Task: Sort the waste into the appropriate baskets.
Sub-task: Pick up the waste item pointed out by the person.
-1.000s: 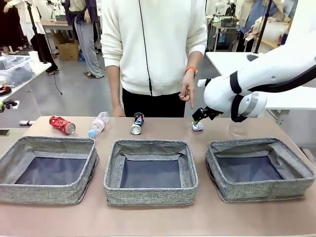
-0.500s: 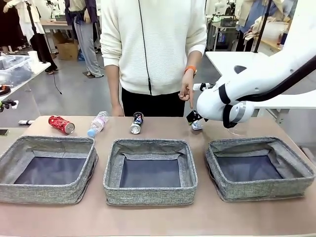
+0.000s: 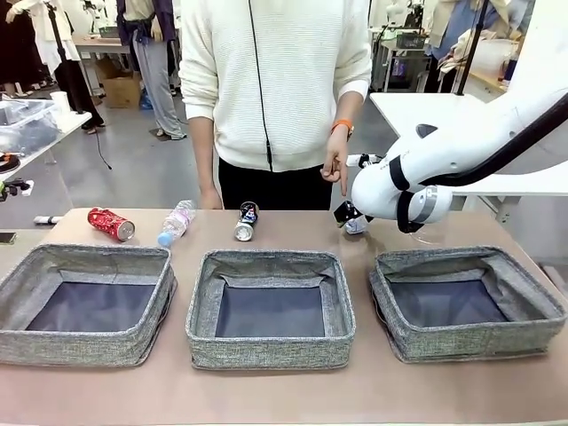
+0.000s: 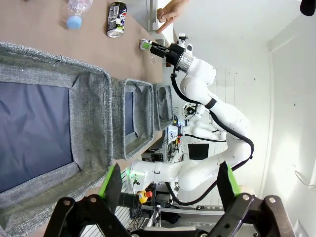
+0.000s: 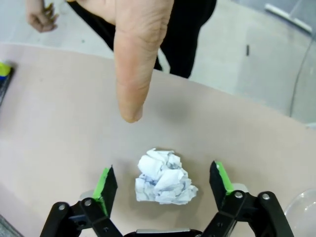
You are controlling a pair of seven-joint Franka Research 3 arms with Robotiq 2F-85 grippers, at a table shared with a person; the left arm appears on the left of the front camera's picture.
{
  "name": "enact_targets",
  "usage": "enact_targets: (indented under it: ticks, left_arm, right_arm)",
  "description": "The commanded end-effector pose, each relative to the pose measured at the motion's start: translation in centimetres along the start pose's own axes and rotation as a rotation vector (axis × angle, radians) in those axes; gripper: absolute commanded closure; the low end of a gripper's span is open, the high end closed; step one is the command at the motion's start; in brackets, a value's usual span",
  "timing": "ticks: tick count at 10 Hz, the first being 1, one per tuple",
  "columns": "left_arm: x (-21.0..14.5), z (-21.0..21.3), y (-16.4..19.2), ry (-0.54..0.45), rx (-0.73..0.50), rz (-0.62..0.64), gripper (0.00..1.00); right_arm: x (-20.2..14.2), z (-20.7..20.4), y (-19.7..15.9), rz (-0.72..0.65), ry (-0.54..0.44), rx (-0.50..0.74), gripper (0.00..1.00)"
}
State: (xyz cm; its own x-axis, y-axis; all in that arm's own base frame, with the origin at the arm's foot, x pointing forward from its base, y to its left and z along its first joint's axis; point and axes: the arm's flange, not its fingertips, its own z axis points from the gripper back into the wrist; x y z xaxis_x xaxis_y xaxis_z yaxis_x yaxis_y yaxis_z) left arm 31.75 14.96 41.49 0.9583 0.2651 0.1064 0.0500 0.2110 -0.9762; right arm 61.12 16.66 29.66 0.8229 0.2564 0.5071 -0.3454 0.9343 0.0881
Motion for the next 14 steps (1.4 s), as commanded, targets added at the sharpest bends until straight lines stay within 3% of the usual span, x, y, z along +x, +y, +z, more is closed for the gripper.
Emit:
enact_targets:
  ticks: [1, 2, 4, 5, 7, 11, 14]
  left_arm:
    - [-0.1, 0.1, 0.0, 0.003, -0.012, -0.022, 0.00]
    - [-0.1, 0.1, 0.0, 0.003, -0.012, -0.022, 0.00]
    - [-0.1, 0.1, 0.0, 0.003, -0.012, -0.022, 0.00]
    - [-0.1, 0.1, 0.0, 0.003, -0.012, -0.022, 0.00]
    - [-0.1, 0.1, 0.0, 0.003, -0.012, -0.022, 0.00]
    - [-0.1, 0.1, 0.0, 0.003, -0.012, -0.022, 0.00]
    - [-0.1, 0.1, 0.0, 0.003, -0.012, -0.022, 0.00]
  right_arm:
    - [0.4, 0.1, 0.2, -0.016, -0.014, -0.029, 0.59]
    - [0.3, 0.2, 0.2, -0.016, -0.016, -0.029, 1.00]
    - [0.2, 0.2, 0.1, -0.018, -0.014, -0.027, 1.00]
    - [0.2, 0.3, 0.0, -0.022, -0.010, -0.027, 0.85]
    - [0.0, 0.4, 0.1, -0.014, -0.016, -0.022, 1.00]
    - [-0.3, 1.0, 0.0, -0.010, -0.016, -0.038, 1.00]
    - [-0.6, 6.0, -0.7, -0.106, 0.026, -0.100, 1.00]
